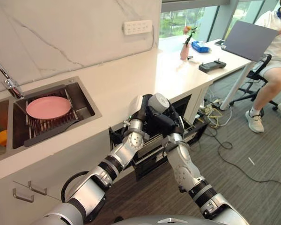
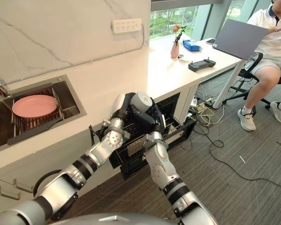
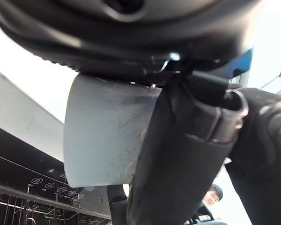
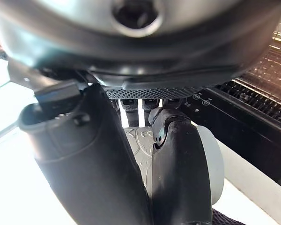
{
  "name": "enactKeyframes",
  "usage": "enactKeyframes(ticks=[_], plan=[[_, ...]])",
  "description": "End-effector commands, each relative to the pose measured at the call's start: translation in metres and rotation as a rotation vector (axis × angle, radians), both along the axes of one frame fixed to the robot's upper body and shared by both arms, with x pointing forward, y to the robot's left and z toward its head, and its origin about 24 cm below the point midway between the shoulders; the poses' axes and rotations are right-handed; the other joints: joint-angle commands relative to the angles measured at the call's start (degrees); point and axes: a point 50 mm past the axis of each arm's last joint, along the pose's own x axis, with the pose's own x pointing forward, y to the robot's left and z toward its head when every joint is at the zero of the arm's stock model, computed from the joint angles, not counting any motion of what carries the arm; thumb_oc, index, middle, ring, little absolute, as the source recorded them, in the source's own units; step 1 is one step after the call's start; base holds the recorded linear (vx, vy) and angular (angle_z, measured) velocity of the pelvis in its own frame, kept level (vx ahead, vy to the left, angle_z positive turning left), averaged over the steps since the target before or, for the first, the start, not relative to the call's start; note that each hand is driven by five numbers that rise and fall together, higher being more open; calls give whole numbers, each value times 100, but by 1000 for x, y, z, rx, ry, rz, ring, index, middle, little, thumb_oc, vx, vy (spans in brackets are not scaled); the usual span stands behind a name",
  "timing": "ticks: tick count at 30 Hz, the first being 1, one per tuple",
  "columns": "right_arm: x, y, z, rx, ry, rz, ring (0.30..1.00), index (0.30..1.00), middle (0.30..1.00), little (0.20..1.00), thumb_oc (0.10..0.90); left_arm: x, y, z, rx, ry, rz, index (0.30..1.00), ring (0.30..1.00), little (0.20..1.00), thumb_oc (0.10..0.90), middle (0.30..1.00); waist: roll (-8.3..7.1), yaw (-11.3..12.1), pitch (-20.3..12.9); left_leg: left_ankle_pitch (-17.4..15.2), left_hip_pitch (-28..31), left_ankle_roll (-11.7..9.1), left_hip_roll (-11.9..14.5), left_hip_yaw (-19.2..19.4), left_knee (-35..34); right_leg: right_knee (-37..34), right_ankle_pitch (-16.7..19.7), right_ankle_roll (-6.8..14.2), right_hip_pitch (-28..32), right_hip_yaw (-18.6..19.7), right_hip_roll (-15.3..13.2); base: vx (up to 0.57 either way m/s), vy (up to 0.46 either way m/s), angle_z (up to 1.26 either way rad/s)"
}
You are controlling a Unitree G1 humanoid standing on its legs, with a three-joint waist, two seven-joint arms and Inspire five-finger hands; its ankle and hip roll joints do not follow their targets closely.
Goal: Place the dishes in the dishwasher.
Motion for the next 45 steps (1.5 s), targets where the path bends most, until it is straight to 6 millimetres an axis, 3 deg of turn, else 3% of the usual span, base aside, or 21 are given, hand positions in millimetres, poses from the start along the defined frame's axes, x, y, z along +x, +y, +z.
enactKeyframes(ticks=[1,10,11,12,13,14,25,34,35,36,37,42,44,45], plan=[[55,21,108,162,-434,79,900,900,900,900,800,-64,-132,69,-210,-232,-736,300,300,300,400,300,-145,226,4,-610,566,-228,-92,-34,25,70,-512,230,-9,45,-7,-4,-4,6],[51,29,105,146,-483,286,900,900,900,900,800,-67,-132,71,-197,-204,-820,300,300,300,400,300,-171,178,-6,-612,583,-256,-76,-38,25,70,-535,220,-8,62,17,0,0,1],[50,31,108,138,-497,315,561,561,561,561,574,-67,-132,72,-191,-207,-829,300,300,300,400,300,-171,176,-6,-613,587,-257,-78,-44,25,70,-541,215,-3,66,21,0,0,0],[50,31,108,138,-498,315,540,540,540,540,560,-67,-132,72,-192,-208,-829,300,300,300,400,300,-168,175,-4,-613,587,-257,-77,-44,25,70,-542,215,-3,67,21,0,0,0],[50,32,108,136,-500,317,448,448,448,448,499,-66,-132,72,-190,-208,-829,300,300,300,400,300,-164,172,-4,-614,590,-257,-76,-44,25,70,-546,213,-3,71,22,0,0,0],[51,31,109,132,-501,310,300,300,300,300,400,-66,-131,72,-191,-204,-827,300,300,300,400,300,-158,163,-5,-616,592,-256,-77,-48,25,70,-545,213,0,73,23,0,0,0],[52,30,120,79,-472,143,300,300,300,300,400,-56,-124,68,-195,-178,-748,300,300,300,400,300,-72,121,12,-654,634,-209,-99,-25,27,70,-562,198,11,91,7,0,0,0],[53,16,155,21,-549,-60,300,300,300,300,400,-53,-123,62,-191,-139,-711,300,300,300,400,300,-33,158,53,-659,619,-187,-97,-84,33,70,-574,175,46,64,-2,0,0,0],[53,12,161,-2,-566,-113,300,300,300,300,400,-53,-123,58,-185,-120,-706,340,340,340,427,340,-26,164,56,-656,615,-186,-95,-93,34,70,-575,174,46,57,-3,0,0,0],[54,8,164,-23,-573,-147,300,300,300,300,400,-53,-123,55,-183,-104,-701,488,488,488,525,488,-16,166,58,-656,613,-184,-96,-102,35,70,-577,175,50,49,-3,-47,15,1],[54,-5,176,-85,-607,-254,300,300,300,300,400,-52,-124,50,-168,-74,-699,900,900,900,800,900,10,188,68,-647,592,-180,-99,-145,39,70,-584,179,62,27,-1,-58,17,1],[55,-35,186,-135,-618,-428,300,300,300,300,400,-47,-117,53,-142,-67,-712,900,900,900,800,900,42,265,66,-639,571,-200,-72,-266,42,84,-632,171,131,-60,-5,-39,2,15],[58,-59,191,-154,-615,-530,300,300,300,300,400,-39,-102,55,-107,-52,-717,900,900,900,800,900,66,390,25,-600,566,-244,-38,-410,48,93,-704,147,222,-180,11,-52,-18,21],[58,-60,191,-153,-616,-532,300,300,300,300,400,-39,-101,56,-105,-51,-720,900,900,900,800,900,58,382,37,-597,566,-248,-35,-426,49,92,-709,145,231,-196,14,-47,-15,33]])
